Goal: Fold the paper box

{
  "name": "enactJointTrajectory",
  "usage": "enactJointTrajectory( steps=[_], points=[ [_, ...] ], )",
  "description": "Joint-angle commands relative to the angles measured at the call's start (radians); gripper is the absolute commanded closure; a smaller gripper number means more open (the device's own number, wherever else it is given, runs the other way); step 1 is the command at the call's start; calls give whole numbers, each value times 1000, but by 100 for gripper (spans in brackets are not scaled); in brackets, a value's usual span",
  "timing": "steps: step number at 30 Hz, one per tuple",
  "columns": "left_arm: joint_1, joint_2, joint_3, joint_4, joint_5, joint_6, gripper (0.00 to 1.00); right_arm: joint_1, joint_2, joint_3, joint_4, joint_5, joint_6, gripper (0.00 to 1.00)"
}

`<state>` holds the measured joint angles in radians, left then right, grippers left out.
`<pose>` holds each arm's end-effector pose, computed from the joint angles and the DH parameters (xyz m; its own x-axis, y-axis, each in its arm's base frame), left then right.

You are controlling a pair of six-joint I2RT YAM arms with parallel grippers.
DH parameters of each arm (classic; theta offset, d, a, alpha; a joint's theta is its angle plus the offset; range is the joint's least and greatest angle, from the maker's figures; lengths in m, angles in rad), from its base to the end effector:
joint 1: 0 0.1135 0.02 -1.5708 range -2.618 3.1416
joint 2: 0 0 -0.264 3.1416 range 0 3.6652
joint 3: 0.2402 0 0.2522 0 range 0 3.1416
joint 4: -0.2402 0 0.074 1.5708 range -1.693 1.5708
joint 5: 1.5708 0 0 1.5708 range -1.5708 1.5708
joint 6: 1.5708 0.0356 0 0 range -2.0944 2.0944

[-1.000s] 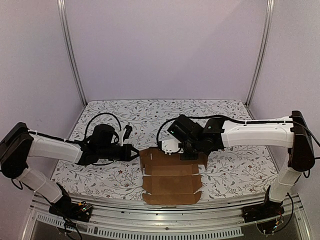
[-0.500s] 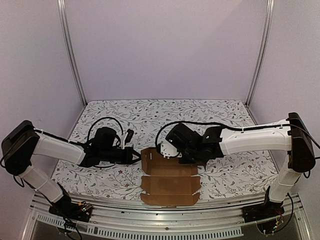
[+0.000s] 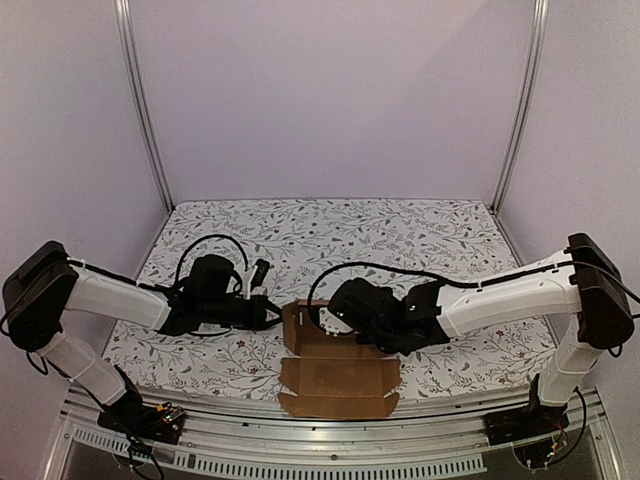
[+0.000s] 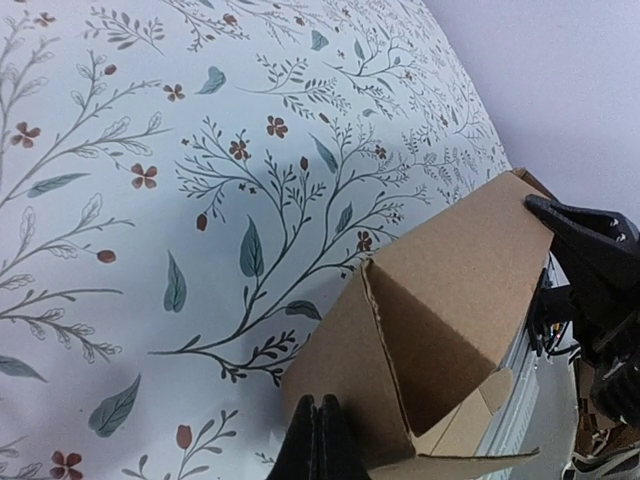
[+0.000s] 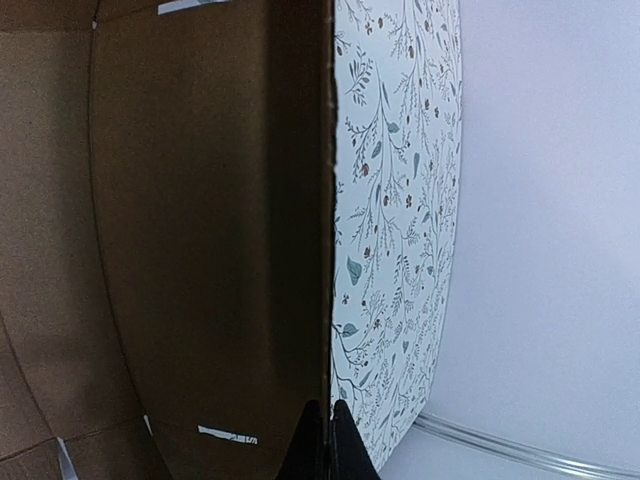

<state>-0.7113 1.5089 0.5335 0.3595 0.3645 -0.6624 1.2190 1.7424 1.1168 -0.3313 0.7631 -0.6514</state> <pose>0.2025 -0.1913 0.1459 -0.8557 -0.0211 -0.5170 0.3856 0.6402 -0.6644 0.1459 0.3259 0.1973 0.1042 -0.9878 -0.1156 -0.6012 0.0300 -0.7985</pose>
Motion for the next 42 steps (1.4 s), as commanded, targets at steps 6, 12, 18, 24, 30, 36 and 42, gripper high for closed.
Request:
enactJointTrajectory(
  steps=[6, 12, 18, 24, 30, 36, 42],
  points=[
    [-53, -36, -23, -9, 10, 29, 100, 57, -14, -58, 195, 192, -66, 100],
    [-57, -51, -39, -21, -11, 35, 100, 81, -11, -82, 271, 245, -103, 100],
    [-57, -82, -47, -53, -42, 51, 100, 109, -10, -130, 384, 293, -150, 100],
    [-57, -88, -48, -64, -51, 59, 100, 122, 17, -162, 467, 343, -199, 100],
    [-57, -96, -51, -84, -60, 67, 100, 129, 43, -191, 546, 375, -243, 100],
    [-57, -106, -50, -105, -71, 78, 100, 139, 57, -217, 600, 379, -275, 100],
    [-56, -107, -39, -125, -88, 96, 100, 147, 72, -226, 634, 387, -300, 100]
  ],
)
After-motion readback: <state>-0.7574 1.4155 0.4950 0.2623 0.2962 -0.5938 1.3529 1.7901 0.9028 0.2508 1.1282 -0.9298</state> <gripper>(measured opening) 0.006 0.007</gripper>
